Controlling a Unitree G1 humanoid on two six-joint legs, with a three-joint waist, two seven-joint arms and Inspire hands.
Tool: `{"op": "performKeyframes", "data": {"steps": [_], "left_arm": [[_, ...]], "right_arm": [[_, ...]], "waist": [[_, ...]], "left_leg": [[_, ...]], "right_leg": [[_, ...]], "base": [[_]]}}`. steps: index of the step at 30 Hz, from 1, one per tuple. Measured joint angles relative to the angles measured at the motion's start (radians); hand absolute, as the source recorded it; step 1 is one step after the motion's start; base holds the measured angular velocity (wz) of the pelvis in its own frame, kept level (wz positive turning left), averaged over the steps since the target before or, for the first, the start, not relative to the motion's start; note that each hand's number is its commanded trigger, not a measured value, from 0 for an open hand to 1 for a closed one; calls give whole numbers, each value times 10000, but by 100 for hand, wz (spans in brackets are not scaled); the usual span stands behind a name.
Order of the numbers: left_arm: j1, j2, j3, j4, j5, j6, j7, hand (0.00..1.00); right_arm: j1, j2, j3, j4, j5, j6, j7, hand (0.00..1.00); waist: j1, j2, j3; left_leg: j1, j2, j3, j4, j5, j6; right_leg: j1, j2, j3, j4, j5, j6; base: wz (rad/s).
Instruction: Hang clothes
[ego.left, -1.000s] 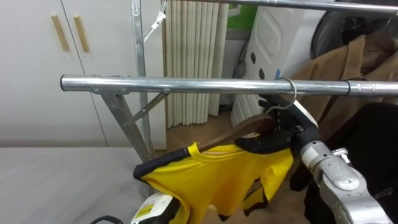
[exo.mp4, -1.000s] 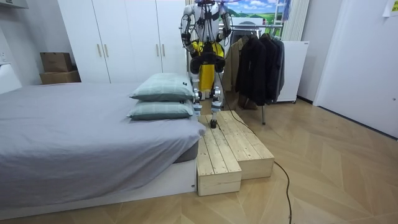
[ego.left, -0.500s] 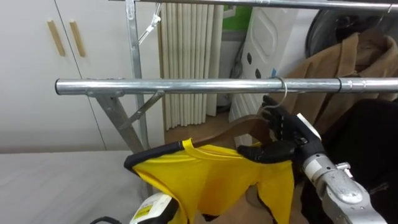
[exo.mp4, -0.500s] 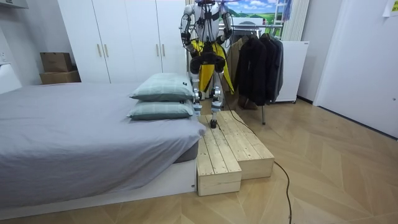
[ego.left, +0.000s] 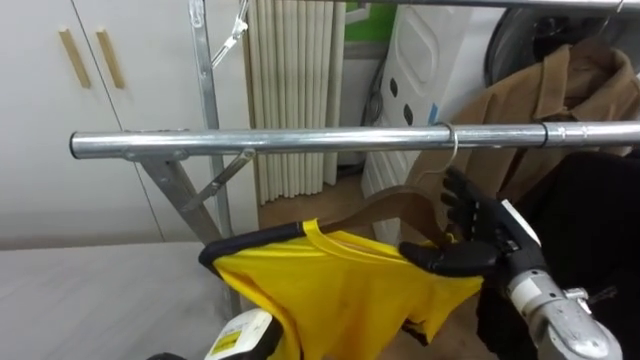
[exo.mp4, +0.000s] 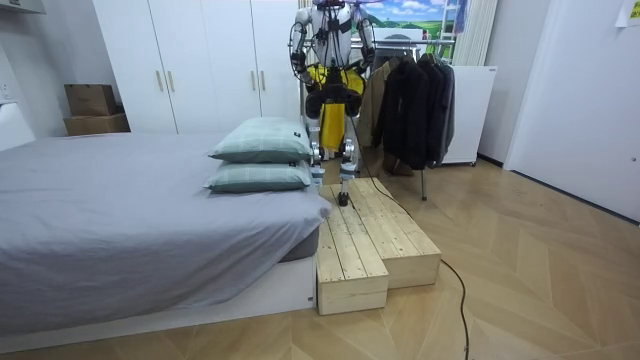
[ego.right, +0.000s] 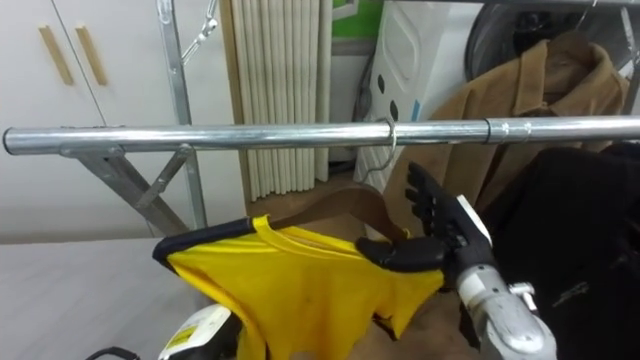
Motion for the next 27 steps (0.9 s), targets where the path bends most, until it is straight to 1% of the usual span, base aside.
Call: {"op": "performKeyframes", "data": {"steps": [1, 2, 4, 5, 7, 12, 16, 21, 27], "left_arm": [[6, 3, 24, 1, 30, -23, 5, 0], [13, 7, 24, 1, 59, -72, 44, 0], [86, 2, 19, 1, 83, -245, 205, 0], [151, -12, 8, 1, 83, -326, 286, 0], [223, -35, -10, 1, 136, -399, 371, 0], [288, -7, -9, 1, 458, -416, 450, 0], [288, -58, -11, 1, 454, -417, 462, 0], [288, -85, -12, 0, 452, -417, 462, 0], [287, -89, 4, 1, 439, -417, 463, 0]], "right_arm": [[53, 1, 0, -44, -5, -2, -2, 0], [162, 2, 0, -130, -85, -17, -21, 0], [396, 4, -3, -334, -368, -86, -91, 0], [521, 5, -5, -433, -455, -112, -109, 0], [588, 5, -5, -523, -662, -118, -132, 0], [590, 8, -5, -569, -845, -127, -309, 0], [677, 6, -4, -763, -1022, -127, -304, 0], [744, 7, -3, -967, -1148, -125, -289, 0], [782, 58, -1, -1085, -1103, -125, -299, 0]], "waist": [[-41, 0, 0], [-88, -1, -1], [-118, -2, -19], [-135, -2, -23], [-180, -2, -23], [-180, -3, -23], [-201, -5, -23], [-357, -6, -24], [-333, -4, -25]], "left_leg": [[2, 0, 18, 0, 0, 0], [21, 1, 127, 0, 0, 0], [34, 4, 228, -1, 0, 0], [43, 9, 351, -1, 0, 0], [28, 10, 415, -2, 0, 0], [19, 14, 524, -2, 0, 0], [-2, 12, 605, -7, 0, 0], [3, 10, 633, -14, 0, 0], [22, 22, 637, -15, -1, 1]], "right_leg": [[-1, -1, 6, 1, 0, 1], [-12, 3, 50, 13, 0, 1], [-35, 17, 129, 25, 3, 6], [-46, 22, 166, 31, 7, 12], [-109, 29, 217, 61, 11, 16], [-212, 50, 355, 142, 14, 18], [-277, 57, 431, 163, 15, 18], [-290, 69, 497, 156, 15, 18], [-332, 121, 661, 176, 17, 13]], "base": [[-8], [-11], [-13], [-11], [-11], [-7], [-6], [-2], [-8]]}}
